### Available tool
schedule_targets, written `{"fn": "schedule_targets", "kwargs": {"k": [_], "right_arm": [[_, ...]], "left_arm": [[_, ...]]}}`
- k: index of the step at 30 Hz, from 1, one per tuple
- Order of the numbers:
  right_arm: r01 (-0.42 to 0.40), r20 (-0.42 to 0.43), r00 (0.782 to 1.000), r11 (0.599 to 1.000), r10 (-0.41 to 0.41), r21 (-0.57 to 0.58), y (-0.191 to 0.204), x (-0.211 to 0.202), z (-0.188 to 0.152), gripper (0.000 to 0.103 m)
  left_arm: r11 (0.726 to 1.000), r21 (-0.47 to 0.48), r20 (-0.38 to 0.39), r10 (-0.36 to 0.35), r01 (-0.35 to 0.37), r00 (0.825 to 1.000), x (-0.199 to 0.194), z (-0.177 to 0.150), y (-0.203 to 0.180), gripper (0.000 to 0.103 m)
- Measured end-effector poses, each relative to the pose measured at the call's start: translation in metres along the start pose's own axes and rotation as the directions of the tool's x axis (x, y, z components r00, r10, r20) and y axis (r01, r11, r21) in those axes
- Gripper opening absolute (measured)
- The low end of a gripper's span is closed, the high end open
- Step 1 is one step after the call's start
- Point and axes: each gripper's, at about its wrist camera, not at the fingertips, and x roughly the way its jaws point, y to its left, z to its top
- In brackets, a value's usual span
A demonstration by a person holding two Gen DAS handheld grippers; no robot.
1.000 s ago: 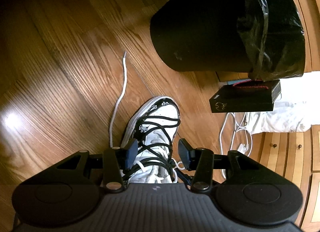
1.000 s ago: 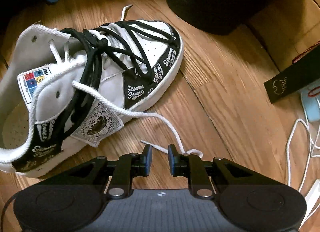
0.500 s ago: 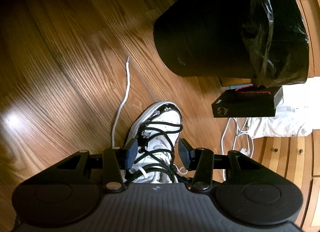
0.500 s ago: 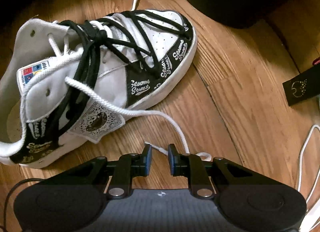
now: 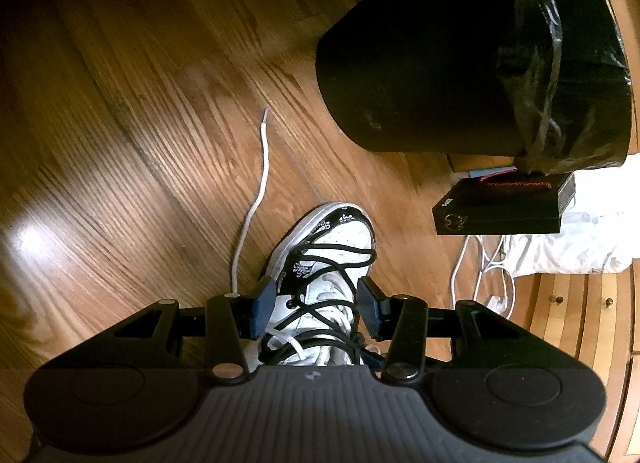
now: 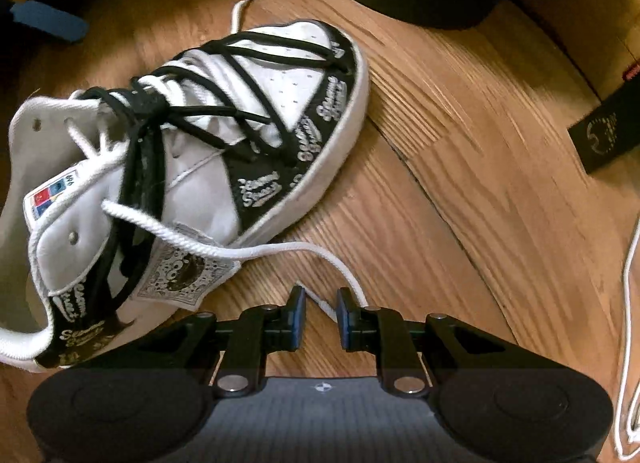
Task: Lace up shoes with both hands
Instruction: 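Tilt the right tool over the sneaker toward the loose white lace, then close the right tool on the white lace end near the sneaker tongue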
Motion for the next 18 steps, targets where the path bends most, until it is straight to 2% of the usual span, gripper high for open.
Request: {"fn": "schedule_targets", "kwargs": {"k": [2, 11, 18], "right_arm": [[-0.004, -0.005, 1.000, 1.000, 0.004, -0.002, 0.003, -0.001, 0.001, 0.006], [-0.024, -0.023, 0.999, 1.000, 0.023, -0.018, 0.007, -0.011, -0.002, 0.005], [-0.115, -0.004, 0.993, 0.993, 0.115, -0.007, 0.002, -0.037, -0.012, 0.005]], "left_arm": [[1.000, -0.001, -0.001, -0.002, 0.002, 1.000, 0.000, 0.000, 0.000, 0.048], [1.000, 0.000, -0.002, -0.002, 0.002, 1.000, 0.000, 0.000, 0.000, 0.048], [1.000, 0.017, -0.009, -0.008, 0.008, 1.000, 0.000, -0.001, -0.003, 0.048]]}}
